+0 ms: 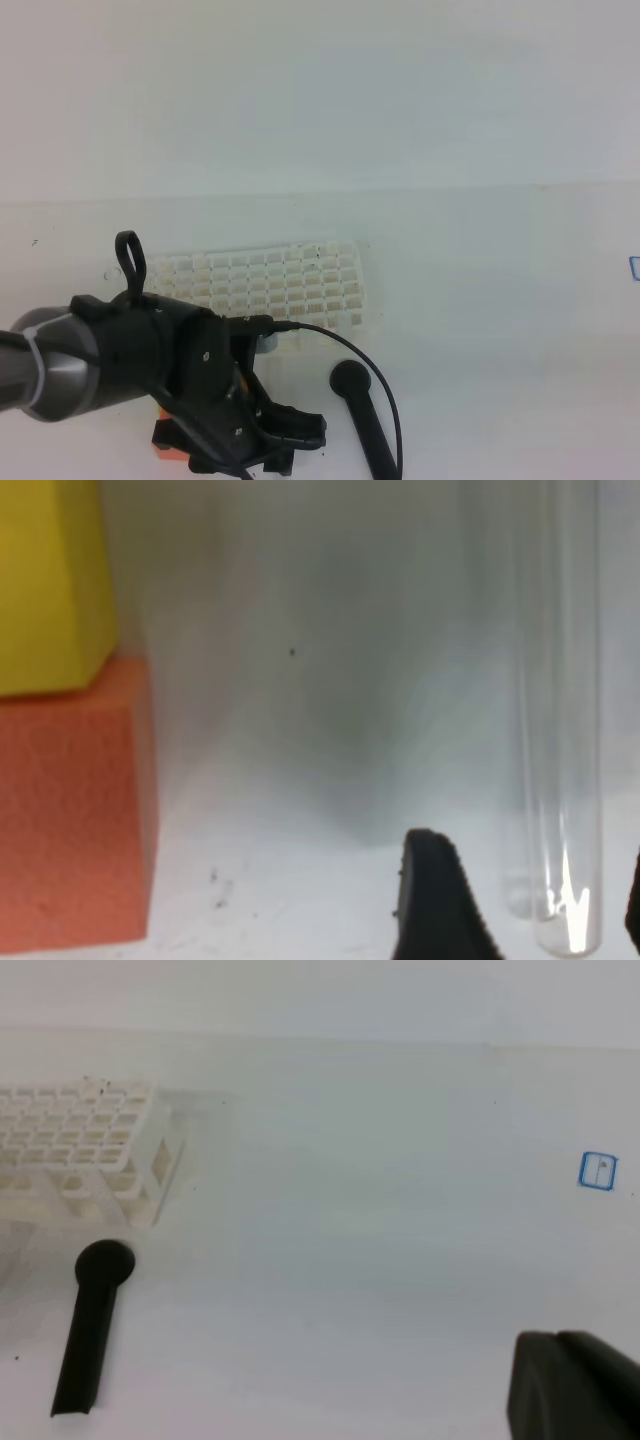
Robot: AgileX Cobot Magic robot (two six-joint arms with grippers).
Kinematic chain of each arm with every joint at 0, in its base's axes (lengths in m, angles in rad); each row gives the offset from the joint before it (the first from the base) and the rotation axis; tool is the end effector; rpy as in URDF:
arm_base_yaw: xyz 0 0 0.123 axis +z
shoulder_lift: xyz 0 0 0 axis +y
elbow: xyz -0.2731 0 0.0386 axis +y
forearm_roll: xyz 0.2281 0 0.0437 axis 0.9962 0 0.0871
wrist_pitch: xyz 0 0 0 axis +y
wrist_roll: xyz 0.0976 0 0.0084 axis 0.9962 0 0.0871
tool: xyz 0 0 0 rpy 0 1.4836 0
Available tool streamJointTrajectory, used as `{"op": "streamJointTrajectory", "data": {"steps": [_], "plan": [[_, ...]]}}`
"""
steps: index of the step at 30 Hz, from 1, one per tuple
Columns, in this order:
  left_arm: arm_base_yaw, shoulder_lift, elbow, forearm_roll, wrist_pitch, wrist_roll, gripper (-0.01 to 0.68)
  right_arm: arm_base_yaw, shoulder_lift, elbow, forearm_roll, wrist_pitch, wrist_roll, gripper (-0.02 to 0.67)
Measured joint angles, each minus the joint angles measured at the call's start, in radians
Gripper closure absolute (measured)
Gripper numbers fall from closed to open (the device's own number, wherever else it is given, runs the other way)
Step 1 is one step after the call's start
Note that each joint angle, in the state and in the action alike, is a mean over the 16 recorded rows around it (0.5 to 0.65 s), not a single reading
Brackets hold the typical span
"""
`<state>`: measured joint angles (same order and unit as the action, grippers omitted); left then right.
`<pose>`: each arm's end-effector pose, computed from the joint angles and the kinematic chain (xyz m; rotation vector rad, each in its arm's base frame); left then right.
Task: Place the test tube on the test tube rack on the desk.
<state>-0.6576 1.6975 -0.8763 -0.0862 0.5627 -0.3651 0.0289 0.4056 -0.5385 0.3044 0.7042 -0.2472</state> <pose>0.2242 -0.1788 0.1577 0.3289 2.8994 -0.2681 0.0700 0.0211 0.2969 -0.1645 2.0219 0.2088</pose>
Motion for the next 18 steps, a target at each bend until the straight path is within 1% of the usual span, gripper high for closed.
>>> {"op": "streamJointTrajectory", "data": {"steps": [18], "plan": [[0.000,0.000,0.000,-0.005,-0.001,-0.006,0.291,0.000,0.000,0.000,0.000,0.000,-0.002,0.650]]}}
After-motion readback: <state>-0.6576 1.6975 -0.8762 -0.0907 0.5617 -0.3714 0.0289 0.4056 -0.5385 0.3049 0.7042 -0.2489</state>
